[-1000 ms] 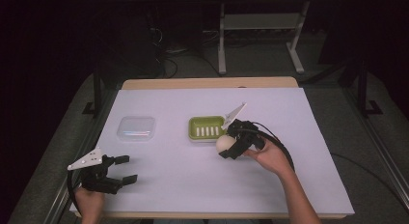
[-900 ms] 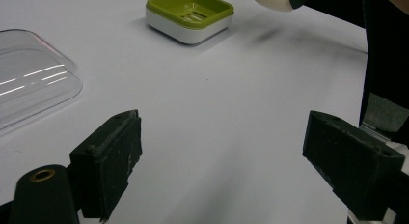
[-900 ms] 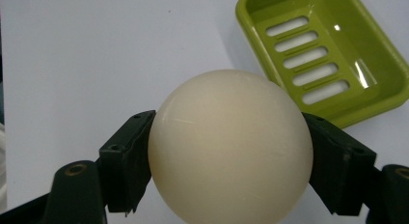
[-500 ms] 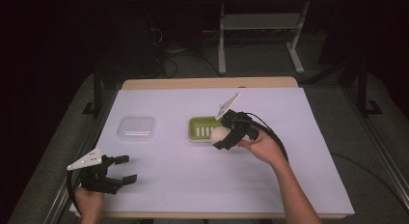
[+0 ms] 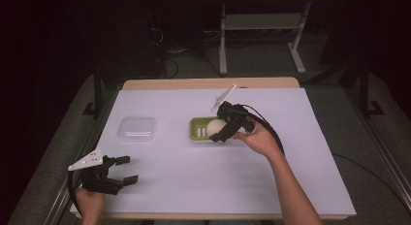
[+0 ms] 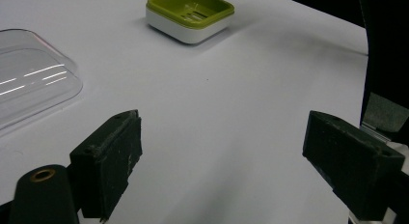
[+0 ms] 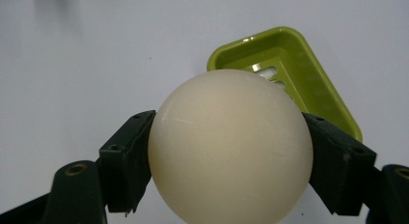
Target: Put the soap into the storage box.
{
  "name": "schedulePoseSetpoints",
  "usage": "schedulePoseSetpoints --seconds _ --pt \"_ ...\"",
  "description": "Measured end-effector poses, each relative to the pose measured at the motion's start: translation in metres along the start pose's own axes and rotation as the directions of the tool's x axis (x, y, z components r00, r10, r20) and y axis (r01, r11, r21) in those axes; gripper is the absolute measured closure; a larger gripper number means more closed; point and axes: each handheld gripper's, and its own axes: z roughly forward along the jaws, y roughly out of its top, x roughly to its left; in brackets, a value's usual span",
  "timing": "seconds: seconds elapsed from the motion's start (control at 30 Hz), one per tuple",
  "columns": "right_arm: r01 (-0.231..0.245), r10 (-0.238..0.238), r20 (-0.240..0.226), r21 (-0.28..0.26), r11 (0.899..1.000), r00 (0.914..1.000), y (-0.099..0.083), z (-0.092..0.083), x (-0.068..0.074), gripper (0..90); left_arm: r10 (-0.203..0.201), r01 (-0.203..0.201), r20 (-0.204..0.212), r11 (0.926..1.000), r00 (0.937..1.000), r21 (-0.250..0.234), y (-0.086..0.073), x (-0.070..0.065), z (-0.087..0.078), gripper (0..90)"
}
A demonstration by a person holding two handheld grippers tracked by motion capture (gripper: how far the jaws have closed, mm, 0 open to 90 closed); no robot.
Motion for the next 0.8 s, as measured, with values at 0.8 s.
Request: schedulePoseSetpoints --seconds 0.8 --pt "-0.005 0.005 -0.003 0.023 1.000 1.0000 0.027 0.024 -0.023 24.0 -0.001 0.001 0.002 1.0000 1.0000 -0.001 0.000 0.000 0.000 13.1"
